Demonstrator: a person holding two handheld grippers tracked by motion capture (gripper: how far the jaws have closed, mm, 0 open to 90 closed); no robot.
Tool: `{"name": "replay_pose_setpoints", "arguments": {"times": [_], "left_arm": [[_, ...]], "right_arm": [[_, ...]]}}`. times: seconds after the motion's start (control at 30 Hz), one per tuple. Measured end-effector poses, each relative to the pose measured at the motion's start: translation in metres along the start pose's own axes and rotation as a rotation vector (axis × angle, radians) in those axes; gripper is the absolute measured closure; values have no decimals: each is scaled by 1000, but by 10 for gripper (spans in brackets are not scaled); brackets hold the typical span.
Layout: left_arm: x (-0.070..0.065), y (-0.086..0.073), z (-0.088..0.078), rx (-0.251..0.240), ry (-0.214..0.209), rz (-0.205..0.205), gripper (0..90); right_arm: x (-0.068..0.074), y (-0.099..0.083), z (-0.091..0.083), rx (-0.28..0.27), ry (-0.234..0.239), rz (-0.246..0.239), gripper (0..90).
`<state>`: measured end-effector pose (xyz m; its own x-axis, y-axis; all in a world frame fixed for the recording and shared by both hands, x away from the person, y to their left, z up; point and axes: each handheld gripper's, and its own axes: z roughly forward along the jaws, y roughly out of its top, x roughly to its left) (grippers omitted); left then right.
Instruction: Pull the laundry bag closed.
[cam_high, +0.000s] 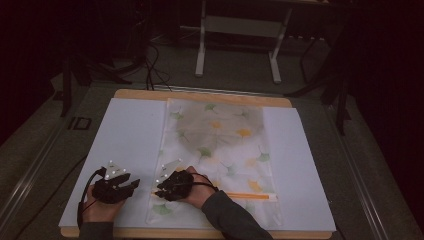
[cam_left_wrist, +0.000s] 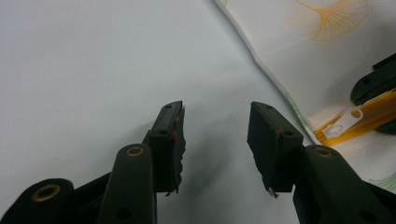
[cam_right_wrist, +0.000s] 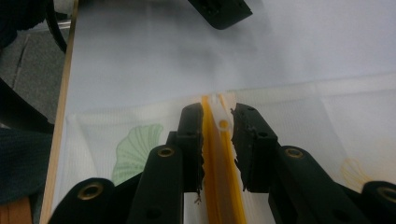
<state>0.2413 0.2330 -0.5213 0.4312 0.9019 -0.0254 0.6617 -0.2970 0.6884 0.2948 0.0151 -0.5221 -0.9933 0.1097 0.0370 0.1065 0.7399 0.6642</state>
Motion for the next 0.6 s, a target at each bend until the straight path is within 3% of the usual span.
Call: {"name": "replay_pose_setpoints", "arguments": {"times": [0.13,0.43,0.6], "left_arm": [[0,0,0,3,1,1,556],[0,0,0,7,-4,-1,561],[0,0,-1,6,-11,-2,566]], "right_arm": [[-1,2,6,-1,-2,13,734],[3,4,14,38,-14,-15,806],[3,6,15,47,-18,4,831]]}}
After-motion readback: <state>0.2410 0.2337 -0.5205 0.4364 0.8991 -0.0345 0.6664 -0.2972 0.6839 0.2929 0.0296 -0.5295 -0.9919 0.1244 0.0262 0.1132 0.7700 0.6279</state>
